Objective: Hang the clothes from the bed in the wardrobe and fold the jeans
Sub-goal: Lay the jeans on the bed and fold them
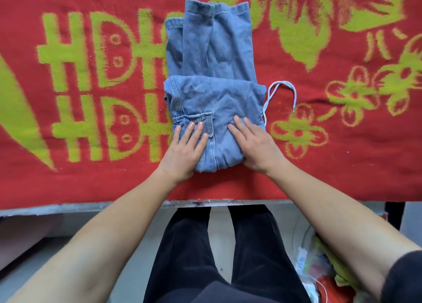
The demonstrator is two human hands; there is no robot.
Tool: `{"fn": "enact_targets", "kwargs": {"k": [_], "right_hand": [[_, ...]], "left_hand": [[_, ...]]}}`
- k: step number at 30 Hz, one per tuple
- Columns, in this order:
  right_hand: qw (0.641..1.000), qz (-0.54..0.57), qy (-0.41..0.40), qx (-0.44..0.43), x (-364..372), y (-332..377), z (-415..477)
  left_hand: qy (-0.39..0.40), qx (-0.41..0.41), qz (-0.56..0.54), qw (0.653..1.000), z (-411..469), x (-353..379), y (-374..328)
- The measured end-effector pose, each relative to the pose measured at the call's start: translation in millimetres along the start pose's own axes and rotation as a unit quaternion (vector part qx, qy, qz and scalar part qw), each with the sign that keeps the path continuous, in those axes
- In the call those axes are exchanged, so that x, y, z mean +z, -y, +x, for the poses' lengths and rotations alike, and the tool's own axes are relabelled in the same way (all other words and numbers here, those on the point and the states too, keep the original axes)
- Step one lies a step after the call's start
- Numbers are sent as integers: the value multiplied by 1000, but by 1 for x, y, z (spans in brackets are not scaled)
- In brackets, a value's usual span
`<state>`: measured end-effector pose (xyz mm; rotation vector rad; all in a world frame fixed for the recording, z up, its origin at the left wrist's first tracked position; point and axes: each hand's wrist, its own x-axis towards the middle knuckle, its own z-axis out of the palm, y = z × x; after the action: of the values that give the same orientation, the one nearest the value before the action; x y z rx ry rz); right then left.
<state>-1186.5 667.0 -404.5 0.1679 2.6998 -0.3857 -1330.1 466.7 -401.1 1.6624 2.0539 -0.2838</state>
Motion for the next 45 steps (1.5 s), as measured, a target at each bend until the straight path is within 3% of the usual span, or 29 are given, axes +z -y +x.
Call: {"fn": "enact_targets", "kwargs": {"k": [3, 6, 8, 10, 12, 13, 16, 18, 20, 22, 25, 27, 30, 35, 41, 44, 45], "right_hand": [[988, 101, 111, 42, -56, -9, 14], [982, 121, 132, 52, -129, -26, 41], [970, 164, 163, 73, -173, -44, 66], [946, 253, 168, 115, -200, -70, 93], [913, 362, 95, 163, -213, -93, 117], [892, 406, 21, 199, -213, -103, 127], [840, 394, -208, 308, -193, -120, 153], [865, 356, -194, 296, -172, -116, 164], [910, 322, -101, 242, -146, -105, 169], [930, 295, -60, 212, -125, -95, 169], [940, 211, -123, 237, -103, -82, 170], [946, 130, -166, 248, -90, -76, 176], [945, 122, -154, 259, -62, -78, 198], [938, 110, -195, 263, -26, -94, 222], [935, 167, -187, 250, -51, -88, 208], [920, 206, -227, 243, -56, -91, 184], [910, 213, -233, 269, -55, -93, 175]], "left_hand": [[83, 2, -117, 990, 4, -49, 24], [74, -25, -245, 966, 17, -117, 63], [94, -57, -382, 918, 32, -158, 97], [78, -89, -550, 827, 50, -183, 133], [13, -137, -660, 739, 70, -190, 163], [-33, -170, -696, 697, 82, -186, 172], [-168, -325, -706, 607, 122, -162, 177], [-215, -410, -630, 623, 142, -147, 168], [-241, -414, -572, 667, 151, -140, 150], [-253, -398, -521, 711, 153, -137, 130], [-229, -366, -319, 844, 156, -118, 118], [-172, -342, -274, 882, 164, -100, 129], [-104, -361, -280, 884, 183, -71, 142], [-149, -361, -240, 889, 205, -44, 149], [-123, -342, -257, 896, 196, -62, 149], [-168, -332, -289, 882, 187, -64, 145], [-208, -336, -319, 861, 183, -66, 141]]}}
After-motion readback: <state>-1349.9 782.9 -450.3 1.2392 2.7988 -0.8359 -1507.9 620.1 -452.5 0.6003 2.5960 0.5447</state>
